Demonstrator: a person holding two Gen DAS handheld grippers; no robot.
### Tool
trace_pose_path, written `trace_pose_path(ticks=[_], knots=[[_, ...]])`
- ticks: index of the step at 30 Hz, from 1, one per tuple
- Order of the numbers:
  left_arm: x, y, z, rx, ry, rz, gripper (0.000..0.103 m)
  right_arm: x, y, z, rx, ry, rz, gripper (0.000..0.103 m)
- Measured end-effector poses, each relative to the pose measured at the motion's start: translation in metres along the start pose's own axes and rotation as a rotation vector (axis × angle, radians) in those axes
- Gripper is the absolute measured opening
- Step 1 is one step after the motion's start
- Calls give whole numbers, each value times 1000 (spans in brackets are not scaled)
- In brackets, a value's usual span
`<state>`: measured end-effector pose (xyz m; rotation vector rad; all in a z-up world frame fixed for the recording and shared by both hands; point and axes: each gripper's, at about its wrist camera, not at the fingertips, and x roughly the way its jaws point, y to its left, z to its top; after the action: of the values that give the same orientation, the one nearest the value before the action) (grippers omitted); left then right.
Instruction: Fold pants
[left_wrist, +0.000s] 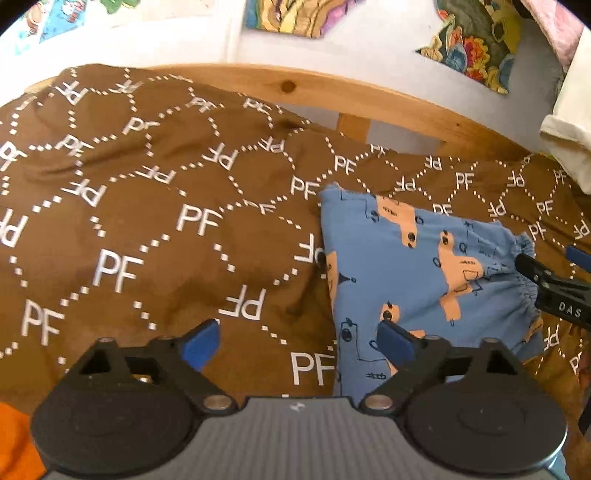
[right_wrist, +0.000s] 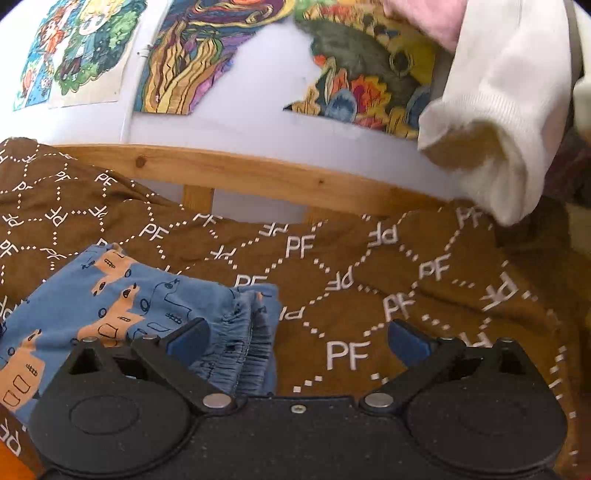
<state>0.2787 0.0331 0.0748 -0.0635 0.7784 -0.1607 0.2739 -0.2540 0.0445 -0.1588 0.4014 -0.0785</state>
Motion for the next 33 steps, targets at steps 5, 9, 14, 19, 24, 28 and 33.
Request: trace_pose_path(ticks=[5,9,14,19,24,28,33], knots=[[-19,-6,1,15,-47,18,103,-26,-4,4,37,-47,-15,102],[-32,-14,0,25,-77,23,103,-49,-6,7,51,-69,-8,102],[-50,-29,-6,47,-129,22,103,-79,-8,6,66,-95,4,102],[-67,-43,-15,80,-171,41,103,-104,-9,4,104,-102,-9,102],[-85,-50,-28,99,-190,35,103,-126,-5,-1,127,-76,13,102],[-97,-51,-41,88,-191,29,103,-144,-2,-6,151,-33,40,102],[-107,-50,-57,103,-186,43,103,-169,4,-17,206,5,41,102]])
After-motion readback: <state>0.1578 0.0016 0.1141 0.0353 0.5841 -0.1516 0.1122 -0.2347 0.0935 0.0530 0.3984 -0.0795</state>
